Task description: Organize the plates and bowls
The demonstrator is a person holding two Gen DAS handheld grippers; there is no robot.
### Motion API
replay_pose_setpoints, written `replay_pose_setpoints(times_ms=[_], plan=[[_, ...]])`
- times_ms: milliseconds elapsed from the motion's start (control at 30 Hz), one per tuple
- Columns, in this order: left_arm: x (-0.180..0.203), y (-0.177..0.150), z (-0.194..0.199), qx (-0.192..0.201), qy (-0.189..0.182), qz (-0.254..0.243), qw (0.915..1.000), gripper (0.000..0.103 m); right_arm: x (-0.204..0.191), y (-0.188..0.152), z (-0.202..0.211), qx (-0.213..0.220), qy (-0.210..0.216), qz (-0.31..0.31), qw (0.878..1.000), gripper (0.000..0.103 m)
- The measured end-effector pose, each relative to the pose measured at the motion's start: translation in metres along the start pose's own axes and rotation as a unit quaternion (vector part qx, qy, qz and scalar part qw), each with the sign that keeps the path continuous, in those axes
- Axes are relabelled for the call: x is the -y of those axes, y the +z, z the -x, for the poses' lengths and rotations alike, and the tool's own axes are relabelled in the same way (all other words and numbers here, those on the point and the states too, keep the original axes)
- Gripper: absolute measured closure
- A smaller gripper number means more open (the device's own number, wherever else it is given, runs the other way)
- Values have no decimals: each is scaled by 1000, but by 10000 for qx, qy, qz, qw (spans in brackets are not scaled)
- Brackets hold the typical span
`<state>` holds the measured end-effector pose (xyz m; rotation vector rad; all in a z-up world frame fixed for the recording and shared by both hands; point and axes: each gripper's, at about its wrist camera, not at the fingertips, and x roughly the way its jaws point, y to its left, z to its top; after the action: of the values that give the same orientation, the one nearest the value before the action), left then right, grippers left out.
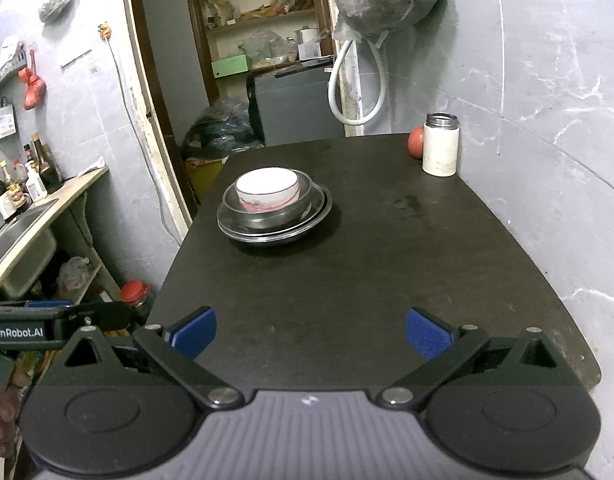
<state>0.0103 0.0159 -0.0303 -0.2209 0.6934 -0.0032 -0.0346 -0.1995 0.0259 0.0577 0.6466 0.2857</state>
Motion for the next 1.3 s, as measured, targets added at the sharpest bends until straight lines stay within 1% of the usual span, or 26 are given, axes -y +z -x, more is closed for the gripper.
replay_pose_setpoints(times_ms=[867, 1300], plan=[[2, 1, -2, 2, 45, 9, 10000, 1, 2, 5, -8, -36, 156, 58, 9999, 0], [1, 1, -7, -39, 57, 22, 10000, 1, 1, 6, -12, -77, 151, 51, 9998, 0]])
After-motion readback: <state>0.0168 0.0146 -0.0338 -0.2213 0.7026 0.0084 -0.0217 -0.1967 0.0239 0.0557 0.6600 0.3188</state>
